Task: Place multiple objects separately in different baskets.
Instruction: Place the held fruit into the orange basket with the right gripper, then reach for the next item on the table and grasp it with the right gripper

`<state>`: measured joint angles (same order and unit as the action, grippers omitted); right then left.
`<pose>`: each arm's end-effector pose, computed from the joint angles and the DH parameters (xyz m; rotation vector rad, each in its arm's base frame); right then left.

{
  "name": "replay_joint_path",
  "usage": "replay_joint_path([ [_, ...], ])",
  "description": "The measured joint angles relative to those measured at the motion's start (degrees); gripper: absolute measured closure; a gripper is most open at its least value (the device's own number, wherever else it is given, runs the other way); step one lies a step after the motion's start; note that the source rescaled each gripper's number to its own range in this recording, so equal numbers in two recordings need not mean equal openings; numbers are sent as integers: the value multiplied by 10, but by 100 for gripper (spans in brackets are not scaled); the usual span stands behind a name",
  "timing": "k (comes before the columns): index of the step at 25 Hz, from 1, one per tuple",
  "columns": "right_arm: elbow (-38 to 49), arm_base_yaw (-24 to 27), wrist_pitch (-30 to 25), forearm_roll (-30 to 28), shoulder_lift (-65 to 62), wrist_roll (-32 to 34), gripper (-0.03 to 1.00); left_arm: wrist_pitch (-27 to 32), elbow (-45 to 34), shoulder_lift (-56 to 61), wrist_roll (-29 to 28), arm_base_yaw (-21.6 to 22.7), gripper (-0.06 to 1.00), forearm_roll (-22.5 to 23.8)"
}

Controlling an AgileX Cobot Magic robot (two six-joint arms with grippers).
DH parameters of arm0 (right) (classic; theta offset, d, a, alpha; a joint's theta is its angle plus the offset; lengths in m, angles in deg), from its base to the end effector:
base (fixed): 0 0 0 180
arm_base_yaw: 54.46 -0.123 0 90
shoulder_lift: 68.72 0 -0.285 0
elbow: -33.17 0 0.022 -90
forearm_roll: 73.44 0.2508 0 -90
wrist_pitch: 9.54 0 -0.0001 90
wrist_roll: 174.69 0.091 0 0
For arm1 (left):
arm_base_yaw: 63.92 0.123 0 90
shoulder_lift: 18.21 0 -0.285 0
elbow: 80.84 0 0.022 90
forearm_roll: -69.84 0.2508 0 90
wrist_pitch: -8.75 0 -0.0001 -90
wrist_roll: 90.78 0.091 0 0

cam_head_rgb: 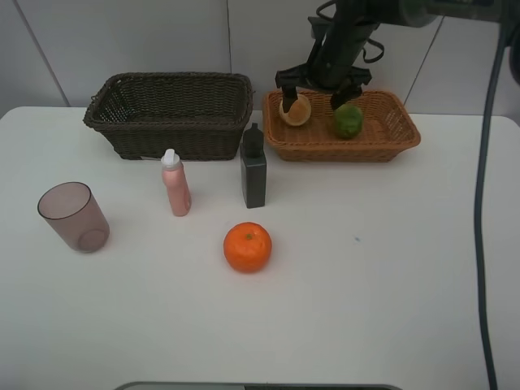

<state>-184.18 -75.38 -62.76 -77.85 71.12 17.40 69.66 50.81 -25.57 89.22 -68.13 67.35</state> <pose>0.4735 0.1750 0.1913 -0.2533 2.7025 0.0728 -0.0068 -0.0030 0.2782 0.0771 2.0346 -0.0981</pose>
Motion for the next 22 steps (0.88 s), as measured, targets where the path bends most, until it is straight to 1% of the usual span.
replay_joint_path([
  [3,0,0,-15,0,-8,-6,2,0,0,0,0,0,3,0],
  [7,2,0,-49,-1,-33,-7,2,0,0,0,0,0,3,0],
  [10,34,-4,-61,-4,-70,-8,2,0,0,0,0,0,3,0],
  [16,197,-24,-37,-7,-177,-8,2,0,0,0,0,0,3,0],
  [19,277,-47,-27,-7,-238,-8,2,0,0,0,0,0,3,0],
  [22,339,-77,-29,-7,-288,7,2,0,0,0,0,0,3,0],
])
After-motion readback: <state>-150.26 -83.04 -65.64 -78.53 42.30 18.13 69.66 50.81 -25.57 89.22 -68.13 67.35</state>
